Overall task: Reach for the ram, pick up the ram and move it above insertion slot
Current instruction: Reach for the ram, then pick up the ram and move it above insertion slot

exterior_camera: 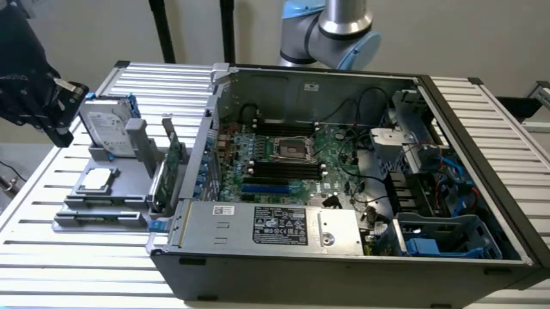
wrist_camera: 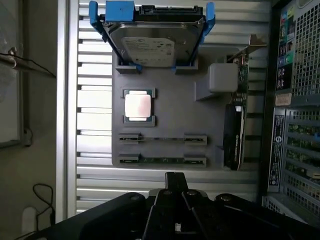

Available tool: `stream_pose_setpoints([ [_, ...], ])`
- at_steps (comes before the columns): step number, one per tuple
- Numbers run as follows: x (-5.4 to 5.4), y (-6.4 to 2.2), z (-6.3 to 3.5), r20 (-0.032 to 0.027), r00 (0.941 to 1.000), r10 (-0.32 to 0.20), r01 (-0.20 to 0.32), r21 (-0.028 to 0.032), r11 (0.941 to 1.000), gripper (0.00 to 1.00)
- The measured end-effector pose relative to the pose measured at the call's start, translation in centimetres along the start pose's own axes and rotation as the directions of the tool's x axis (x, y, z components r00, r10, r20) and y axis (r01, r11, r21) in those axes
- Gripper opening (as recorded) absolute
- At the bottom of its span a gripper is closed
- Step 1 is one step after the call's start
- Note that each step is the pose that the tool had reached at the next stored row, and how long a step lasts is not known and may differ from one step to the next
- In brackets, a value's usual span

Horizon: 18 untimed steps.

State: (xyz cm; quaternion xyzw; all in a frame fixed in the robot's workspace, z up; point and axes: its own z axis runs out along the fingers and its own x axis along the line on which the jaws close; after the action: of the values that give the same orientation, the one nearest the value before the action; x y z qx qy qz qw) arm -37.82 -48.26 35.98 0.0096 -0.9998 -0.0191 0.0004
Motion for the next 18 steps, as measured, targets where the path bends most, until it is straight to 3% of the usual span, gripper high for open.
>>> stream_pose_setpoints([
  [5,-0.02,0.0,0.0,-0.0001,1.0,-0.003,0.003,0.0,1.0,0.11],
  [10,-0.02,0.0,0.0,-0.0032,0.9964,-0.085,0.085,-0.0001,0.9964,0.11],
  [14,-0.02,0.0,0.0,-0.0061,0.9875,-0.158,0.158,-0.0004,0.9875,0.11],
  [18,-0.02,0.0,0.02,-0.0088,0.9732,-0.23,0.23,-0.0009,0.9732,0.11],
])
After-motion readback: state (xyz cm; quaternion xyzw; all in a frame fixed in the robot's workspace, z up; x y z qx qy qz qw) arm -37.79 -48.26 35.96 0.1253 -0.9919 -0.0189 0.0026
